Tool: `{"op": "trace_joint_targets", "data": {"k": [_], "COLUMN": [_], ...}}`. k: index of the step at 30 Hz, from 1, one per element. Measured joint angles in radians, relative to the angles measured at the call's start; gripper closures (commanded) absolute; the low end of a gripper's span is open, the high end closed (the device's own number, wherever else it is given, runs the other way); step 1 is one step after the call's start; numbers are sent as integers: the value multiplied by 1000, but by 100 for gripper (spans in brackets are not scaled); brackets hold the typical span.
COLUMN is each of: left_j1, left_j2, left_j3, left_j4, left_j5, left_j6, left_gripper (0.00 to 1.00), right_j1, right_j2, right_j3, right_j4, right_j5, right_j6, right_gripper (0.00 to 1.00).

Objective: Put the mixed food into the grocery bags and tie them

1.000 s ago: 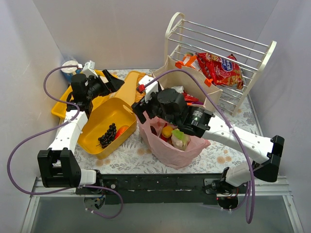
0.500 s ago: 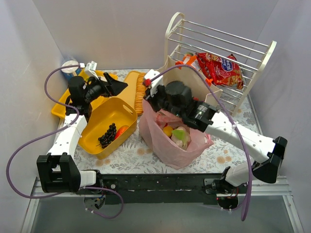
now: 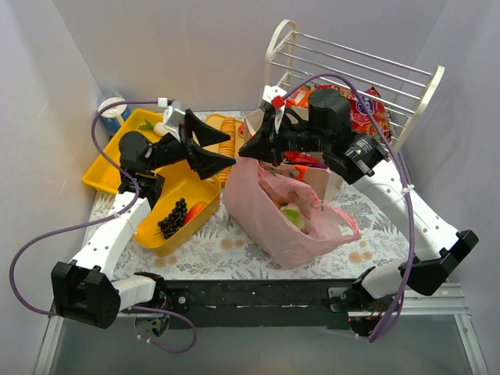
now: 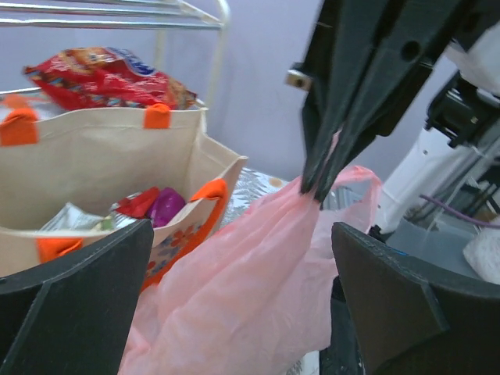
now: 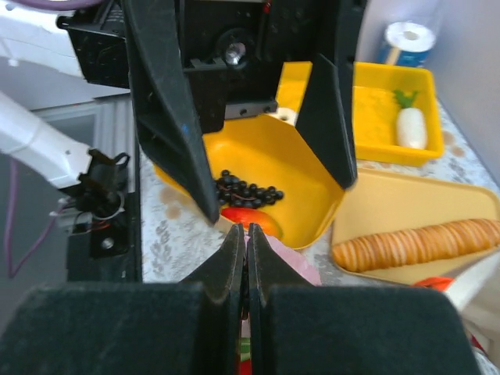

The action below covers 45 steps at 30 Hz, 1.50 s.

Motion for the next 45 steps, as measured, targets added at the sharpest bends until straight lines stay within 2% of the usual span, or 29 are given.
{"op": "trace_joint_targets", "data": {"k": [3,6,19,21,25,28,31,34,35,36,37,39,42,43,44,45], "left_j1": [-76,-97,-250,-277,-323,-342,-345,-345,-345,-345,-345,-345,-345,-345,-345,-345], "left_j2": [2,17,106,112,146,163,162,156,156,155,155,154,153,151,150,148], "left_j3": [14,-10,-80,-91,-106,-140,-172,-194,-200,-203,-205,-204,-197,-189,-179,-168], "left_j4": [-27,26,152,162,195,196,183,167,164,159,152,127,83,56,21,-17], "left_j5": [-9,-13,-18,-32,-48,-65,-83,-98,-103,-109,-114,-132,-166,-181,-204,-229], "left_j6": [53,43,-24,-26,-46,-53,-51,-47,-45,-42,-42,-31,-21,-11,0,13], "left_gripper": [2,2,2,4,21,23,30,50,62,80,89,100,100,100,100,100], "right_j1": [-6,-7,-21,-27,-38,-52,-80,-102,-108,-112,-114,-114,-114,-114,-114,-116], "right_j2": [6,7,12,11,9,3,-9,-18,-18,-18,-18,-18,-18,-18,-18,-18], "right_j3": [-10,-37,-106,-121,-146,-161,-181,-198,-201,-204,-210,-215,-215,-215,-214,-210], "right_j4": [5,24,106,122,154,170,198,221,225,232,239,239,231,226,216,204], "right_j5": [-72,-131,-188,-188,-179,-171,-168,-166,-165,-165,-165,-157,-142,-134,-124,-115], "right_j6": [20,47,123,132,154,172,195,211,217,220,223,225,217,208,201,193], "right_gripper": [99,99,99,99,99,99,99,99,99,99,99,99,98,90,63,51]}}
